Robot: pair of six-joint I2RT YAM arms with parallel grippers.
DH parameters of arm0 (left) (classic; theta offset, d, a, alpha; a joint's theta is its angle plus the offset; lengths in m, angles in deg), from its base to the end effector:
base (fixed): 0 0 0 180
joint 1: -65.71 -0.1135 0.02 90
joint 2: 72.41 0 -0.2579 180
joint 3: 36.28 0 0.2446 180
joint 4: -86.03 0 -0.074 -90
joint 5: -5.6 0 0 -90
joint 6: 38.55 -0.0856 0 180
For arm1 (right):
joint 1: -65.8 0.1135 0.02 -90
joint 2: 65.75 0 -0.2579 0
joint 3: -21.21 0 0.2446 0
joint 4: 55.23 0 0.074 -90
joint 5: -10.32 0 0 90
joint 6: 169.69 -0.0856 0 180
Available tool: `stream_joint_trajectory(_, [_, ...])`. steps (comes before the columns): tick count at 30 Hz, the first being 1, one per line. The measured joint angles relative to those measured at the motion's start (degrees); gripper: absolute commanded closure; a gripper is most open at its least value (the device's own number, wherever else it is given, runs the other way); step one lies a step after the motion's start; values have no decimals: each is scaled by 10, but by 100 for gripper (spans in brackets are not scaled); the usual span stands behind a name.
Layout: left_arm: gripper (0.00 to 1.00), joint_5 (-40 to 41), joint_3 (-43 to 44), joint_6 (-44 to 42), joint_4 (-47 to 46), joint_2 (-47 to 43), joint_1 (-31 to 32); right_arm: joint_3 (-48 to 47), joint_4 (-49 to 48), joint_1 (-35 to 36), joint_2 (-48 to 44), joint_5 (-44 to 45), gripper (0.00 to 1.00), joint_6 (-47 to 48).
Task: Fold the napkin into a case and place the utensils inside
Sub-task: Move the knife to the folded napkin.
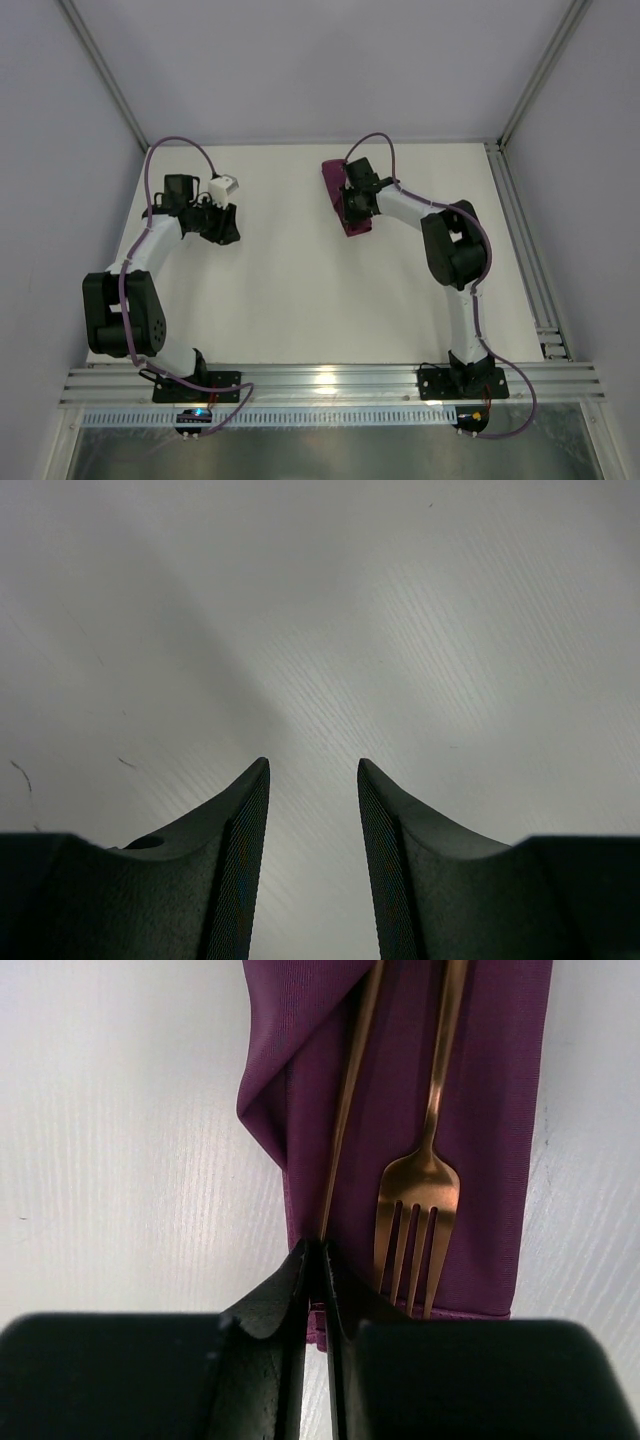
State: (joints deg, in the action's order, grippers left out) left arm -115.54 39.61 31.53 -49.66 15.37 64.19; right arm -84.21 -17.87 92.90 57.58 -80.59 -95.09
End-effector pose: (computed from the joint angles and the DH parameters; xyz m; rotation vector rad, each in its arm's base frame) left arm 0.3323 -0.0355 0.1984 0.5889 2.3552 -0.5256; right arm 0.4315 0.2223 0.1226 -0.2678 2.5509 0.3097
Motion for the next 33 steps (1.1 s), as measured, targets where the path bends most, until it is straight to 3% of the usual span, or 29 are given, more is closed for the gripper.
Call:
stream_joint_trajectory(17, [58, 0, 0, 0, 3, 0, 0, 0, -4, -2, 0, -24, 89, -11])
stream_joint_trajectory(22, [58, 0, 0, -2, 6, 0, 0, -2, 5, -3, 0, -29, 79, -13])
stream_joint_trajectory(33, [57, 0, 0, -5, 7, 0, 0, -2, 7, -3, 0, -30, 96, -15])
